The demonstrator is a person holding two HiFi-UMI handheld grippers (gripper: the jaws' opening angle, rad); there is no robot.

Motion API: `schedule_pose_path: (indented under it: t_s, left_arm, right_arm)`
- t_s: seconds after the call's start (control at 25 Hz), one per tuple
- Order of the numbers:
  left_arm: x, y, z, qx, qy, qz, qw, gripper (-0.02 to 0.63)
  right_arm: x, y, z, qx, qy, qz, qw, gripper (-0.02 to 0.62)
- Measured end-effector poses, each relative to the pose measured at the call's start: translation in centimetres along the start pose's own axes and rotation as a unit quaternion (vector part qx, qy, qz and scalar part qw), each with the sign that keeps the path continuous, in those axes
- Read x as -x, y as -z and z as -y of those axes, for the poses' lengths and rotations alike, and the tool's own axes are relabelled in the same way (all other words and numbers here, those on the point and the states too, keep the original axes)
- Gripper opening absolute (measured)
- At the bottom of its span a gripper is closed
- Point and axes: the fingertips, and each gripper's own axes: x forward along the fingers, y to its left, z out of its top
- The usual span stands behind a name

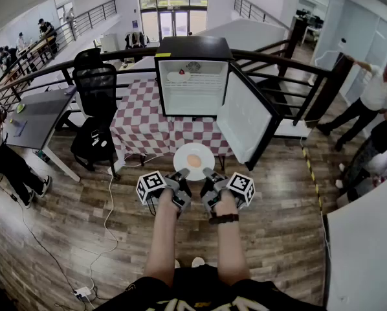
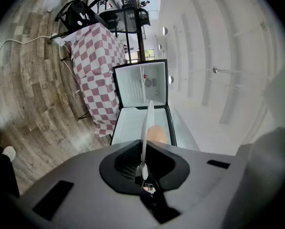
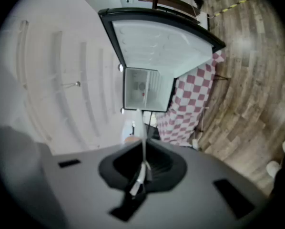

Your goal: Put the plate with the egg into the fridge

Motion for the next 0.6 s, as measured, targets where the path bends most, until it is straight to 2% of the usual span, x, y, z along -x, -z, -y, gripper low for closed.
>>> schedule_pose_path:
  t_s: [0.24, 0.6]
  left_arm:
    - [-0.2, 0.7, 0.7, -0.015, 0.015, -0.016, 0.9996, 0.04]
    - [-1.6, 1.6, 1.8, -0.021, 0.029, -0.027, 0.999, 0.04]
  right_arm:
    - [0.7, -0.2, -0.3, -0.014, -0.002, 0.003, 1.0, 0.029]
    - [1.6, -2.0, -1.0, 0.011, -0.004, 0.014, 1.0, 0.029]
